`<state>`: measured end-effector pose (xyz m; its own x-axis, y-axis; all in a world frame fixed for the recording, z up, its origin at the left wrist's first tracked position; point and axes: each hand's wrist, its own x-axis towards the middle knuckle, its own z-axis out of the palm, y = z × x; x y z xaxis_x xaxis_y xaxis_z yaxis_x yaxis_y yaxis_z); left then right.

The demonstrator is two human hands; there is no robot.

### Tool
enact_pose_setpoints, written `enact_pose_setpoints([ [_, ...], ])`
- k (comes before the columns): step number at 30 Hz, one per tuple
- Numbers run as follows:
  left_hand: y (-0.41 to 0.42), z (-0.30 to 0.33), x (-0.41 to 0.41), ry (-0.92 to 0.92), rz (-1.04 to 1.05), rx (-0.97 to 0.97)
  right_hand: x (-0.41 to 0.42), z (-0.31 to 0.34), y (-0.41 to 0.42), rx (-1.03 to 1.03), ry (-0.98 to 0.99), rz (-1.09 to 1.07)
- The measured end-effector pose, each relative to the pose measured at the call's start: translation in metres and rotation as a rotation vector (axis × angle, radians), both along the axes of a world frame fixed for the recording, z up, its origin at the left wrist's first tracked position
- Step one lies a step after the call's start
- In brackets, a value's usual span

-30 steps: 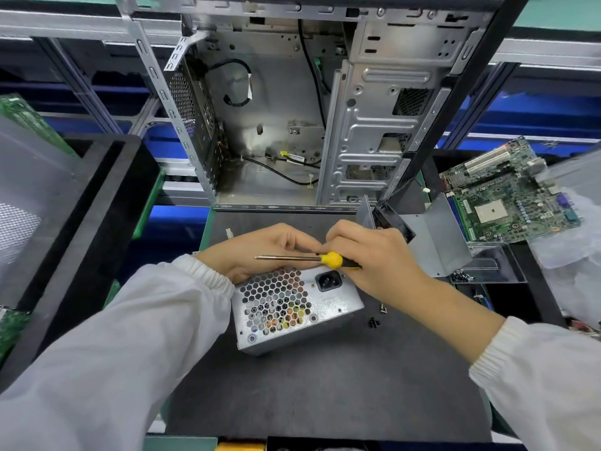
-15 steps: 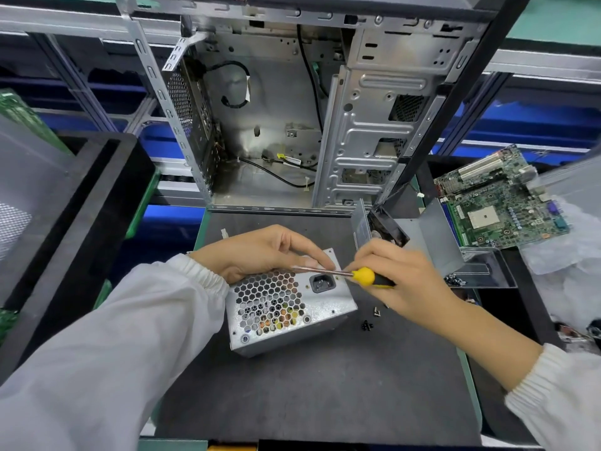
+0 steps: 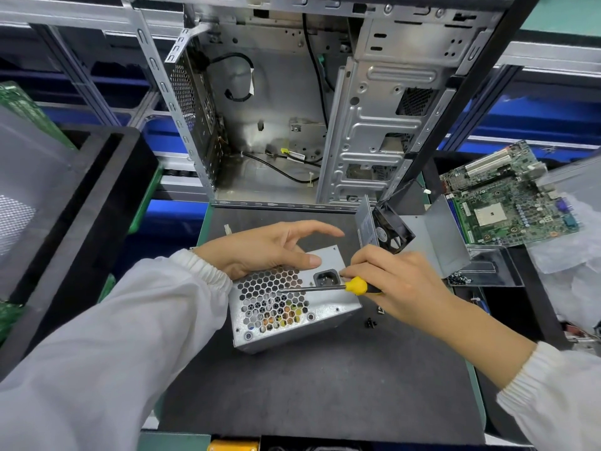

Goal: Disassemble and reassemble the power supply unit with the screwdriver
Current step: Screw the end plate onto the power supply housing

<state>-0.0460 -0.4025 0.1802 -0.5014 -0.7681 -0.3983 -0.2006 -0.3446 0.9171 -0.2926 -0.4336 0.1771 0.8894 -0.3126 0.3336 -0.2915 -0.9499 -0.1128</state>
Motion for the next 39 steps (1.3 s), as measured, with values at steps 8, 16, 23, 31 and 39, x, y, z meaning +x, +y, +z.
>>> enact_pose_setpoints([
  [8,-0.025,0.0,-0.001,-0.026,-0.13,0.426,0.0,0.005,0.004,-0.147,0.08,0.06],
  [16,-0.03,-0.003,-0.004,0.003,-0.139,0.593,-0.009,0.009,0.007,-0.08,0.085,0.093],
  [23,-0.028,-0.003,-0.007,-0.042,-0.124,0.644,-0.015,0.0,0.01,-0.14,0.006,0.115],
  [31,-0.034,0.01,-0.014,-0.074,-0.25,0.622,-0.019,-0.006,0.013,0.003,0.028,0.065],
  [39,-0.032,0.018,-0.026,-0.184,-0.203,0.617,-0.024,-0.019,0.02,0.076,-0.039,-0.002],
])
